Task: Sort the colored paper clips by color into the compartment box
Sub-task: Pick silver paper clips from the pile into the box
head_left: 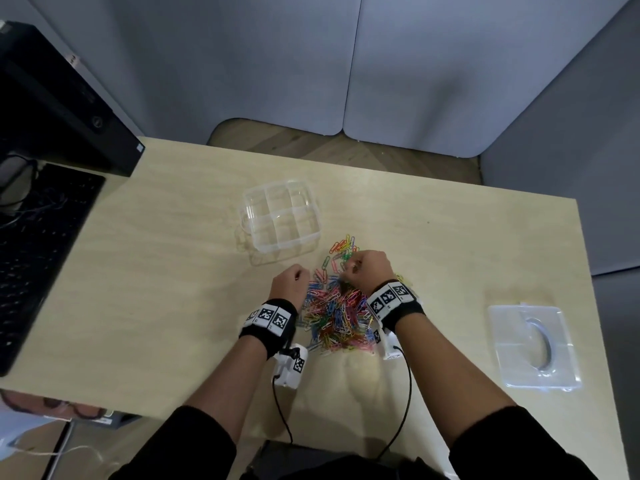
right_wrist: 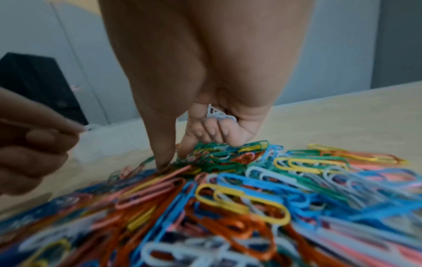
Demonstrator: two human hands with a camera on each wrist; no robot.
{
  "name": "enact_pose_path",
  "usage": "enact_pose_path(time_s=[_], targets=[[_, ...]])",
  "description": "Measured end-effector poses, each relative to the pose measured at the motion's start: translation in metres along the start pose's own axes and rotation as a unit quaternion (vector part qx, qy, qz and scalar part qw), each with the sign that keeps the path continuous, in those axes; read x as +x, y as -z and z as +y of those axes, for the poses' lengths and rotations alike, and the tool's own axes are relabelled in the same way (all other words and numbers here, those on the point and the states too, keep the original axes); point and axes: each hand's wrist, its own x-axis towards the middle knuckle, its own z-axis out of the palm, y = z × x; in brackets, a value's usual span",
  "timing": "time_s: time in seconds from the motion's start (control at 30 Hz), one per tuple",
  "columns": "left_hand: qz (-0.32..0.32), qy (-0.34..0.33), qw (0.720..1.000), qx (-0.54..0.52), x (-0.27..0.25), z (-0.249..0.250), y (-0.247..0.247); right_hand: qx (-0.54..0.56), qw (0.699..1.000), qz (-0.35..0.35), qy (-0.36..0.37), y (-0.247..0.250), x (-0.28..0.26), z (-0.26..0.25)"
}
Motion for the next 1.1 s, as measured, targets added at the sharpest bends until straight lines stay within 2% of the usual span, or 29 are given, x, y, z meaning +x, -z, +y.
enact_pose_path(time_s=[0.1,0.23,0.33,0.4,0.47,0.53,0.6,0.63,0.67,0.73,0.77,0.8,0.87,0.93,1.1], targets=[[0.011,0.000,1.000,-0.013,-0.001,-0.013,0.014,-0.062,0.998,-0.009,0.020,-0.005,0.007,-0.001],[-0.001,0.032,0.998,-0.050,-0.002,-0.025,0.023,-0.112,0.992,-0.016,0.054,-0.007,0.005,-0.002],[-0.005,-0.010,1.000,-0.025,-0.007,-0.029,0.023,-0.034,0.998,0.011,0.047,-0.005,0.001,0.010],[-0.015,-0.057,0.998,0.011,-0.011,-0.027,0.020,0.087,0.996,0.015,0.012,-0.001,-0.003,0.019],[-0.026,-0.086,0.994,0.067,-0.014,-0.025,0.018,0.253,0.966,-0.020,-0.042,0.004,-0.011,0.019],[-0.020,-0.101,0.988,0.111,-0.014,-0.024,0.018,0.406,0.905,-0.093,-0.092,0.010,-0.022,0.007],[0.003,-0.105,0.987,0.124,-0.015,-0.026,0.022,0.497,0.847,-0.154,-0.111,0.011,-0.031,-0.009],[0.015,-0.105,0.986,0.130,-0.016,-0.029,0.024,0.505,0.839,-0.171,-0.109,0.010,-0.035,-0.016],[0.024,-0.106,0.985,0.137,-0.017,-0.032,0.026,0.475,0.857,-0.174,-0.098,0.007,-0.037,-0.021],[0.014,-0.110,0.982,0.155,-0.019,-0.038,0.031,0.293,0.945,-0.138,-0.045,-0.003,-0.037,-0.029],[0.001,-0.114,0.979,0.166,-0.019,-0.040,0.032,0.189,0.976,-0.111,-0.009,-0.010,-0.035,-0.032],[-0.011,-0.117,0.977,0.177,-0.020,-0.041,0.033,0.106,0.990,-0.090,0.021,-0.017,-0.034,-0.037],[-0.018,-0.127,0.974,0.189,-0.020,-0.041,0.033,0.002,0.996,-0.074,0.047,-0.030,-0.030,-0.045],[-0.005,-0.147,0.972,0.185,-0.020,-0.041,0.030,-0.053,0.995,-0.061,0.060,-0.041,-0.027,-0.049],[0.000,-0.172,0.968,0.182,-0.017,-0.038,0.029,-0.032,0.996,-0.062,0.056,-0.038,-0.027,-0.049]])
